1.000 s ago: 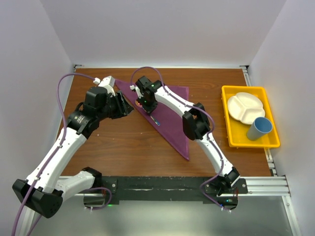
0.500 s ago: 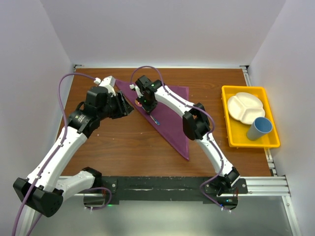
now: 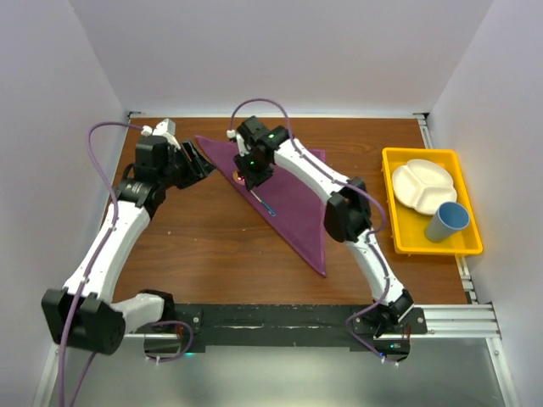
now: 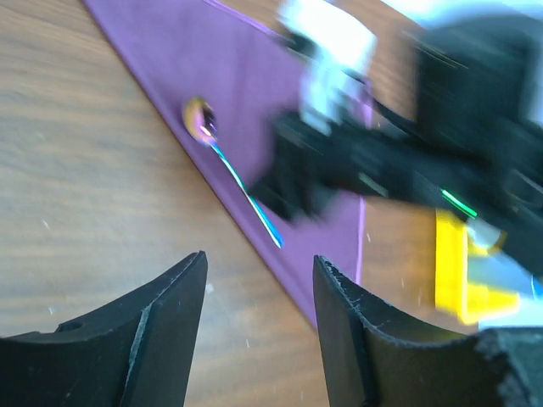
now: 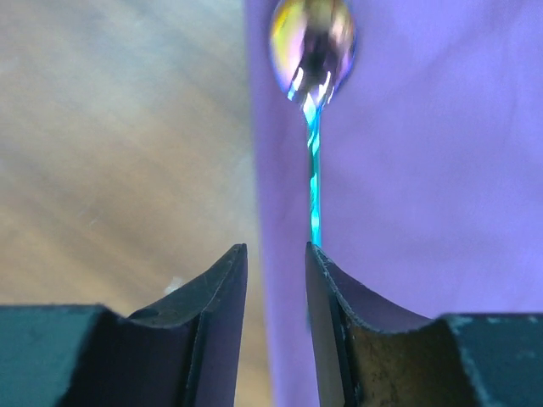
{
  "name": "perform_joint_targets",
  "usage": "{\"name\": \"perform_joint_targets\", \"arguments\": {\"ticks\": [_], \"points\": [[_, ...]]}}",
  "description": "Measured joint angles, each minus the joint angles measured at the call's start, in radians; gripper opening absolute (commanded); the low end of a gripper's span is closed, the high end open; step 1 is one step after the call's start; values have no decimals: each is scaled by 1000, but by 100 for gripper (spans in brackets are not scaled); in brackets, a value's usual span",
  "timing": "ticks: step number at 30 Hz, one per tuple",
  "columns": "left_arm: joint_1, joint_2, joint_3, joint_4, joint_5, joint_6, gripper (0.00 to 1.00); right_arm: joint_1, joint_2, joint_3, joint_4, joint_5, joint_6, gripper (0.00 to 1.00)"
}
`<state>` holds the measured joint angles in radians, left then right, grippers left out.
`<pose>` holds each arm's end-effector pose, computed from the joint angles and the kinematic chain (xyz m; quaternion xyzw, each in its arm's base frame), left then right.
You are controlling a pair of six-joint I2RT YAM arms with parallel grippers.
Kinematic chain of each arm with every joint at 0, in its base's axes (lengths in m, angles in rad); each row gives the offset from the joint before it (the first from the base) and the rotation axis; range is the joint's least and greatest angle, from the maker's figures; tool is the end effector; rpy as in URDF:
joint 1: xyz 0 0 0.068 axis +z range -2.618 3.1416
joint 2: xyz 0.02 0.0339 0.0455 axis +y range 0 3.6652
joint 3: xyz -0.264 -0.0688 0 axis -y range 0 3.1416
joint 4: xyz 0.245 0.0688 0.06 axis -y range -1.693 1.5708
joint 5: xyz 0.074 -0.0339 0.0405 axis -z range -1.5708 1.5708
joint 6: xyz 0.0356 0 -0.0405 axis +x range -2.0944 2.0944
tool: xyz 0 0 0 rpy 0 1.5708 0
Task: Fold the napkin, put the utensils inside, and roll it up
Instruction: Place the utensil onto the napkin, then fold the napkin
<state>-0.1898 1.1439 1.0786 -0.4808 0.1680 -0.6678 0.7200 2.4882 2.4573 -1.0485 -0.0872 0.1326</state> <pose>0.2467 -0.0534 0.3410 -0.1656 0.8536 -0.2696 0.4139 0.3949 0.3505 0.2299 -0.2907 0.9245 0.1390 0.2038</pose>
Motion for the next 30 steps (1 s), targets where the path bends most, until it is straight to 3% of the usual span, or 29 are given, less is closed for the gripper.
{"name": "perform_joint_targets", "arguments": {"ticks": [7, 13, 21, 30], "points": [[143, 351, 23, 224, 55, -2, 49, -118, -497, -394, -12, -111, 62, 39], [255, 729, 229, 327, 143, 16, 45, -205, -764, -542, -34, -113, 60, 41], [299, 1124, 568, 409, 256, 41, 44, -252, -791, -671, -66, -119, 58, 41], [300, 1281, 739, 447, 285, 51, 37, -335, -758, -640, -69, -127, 58, 41]]}}
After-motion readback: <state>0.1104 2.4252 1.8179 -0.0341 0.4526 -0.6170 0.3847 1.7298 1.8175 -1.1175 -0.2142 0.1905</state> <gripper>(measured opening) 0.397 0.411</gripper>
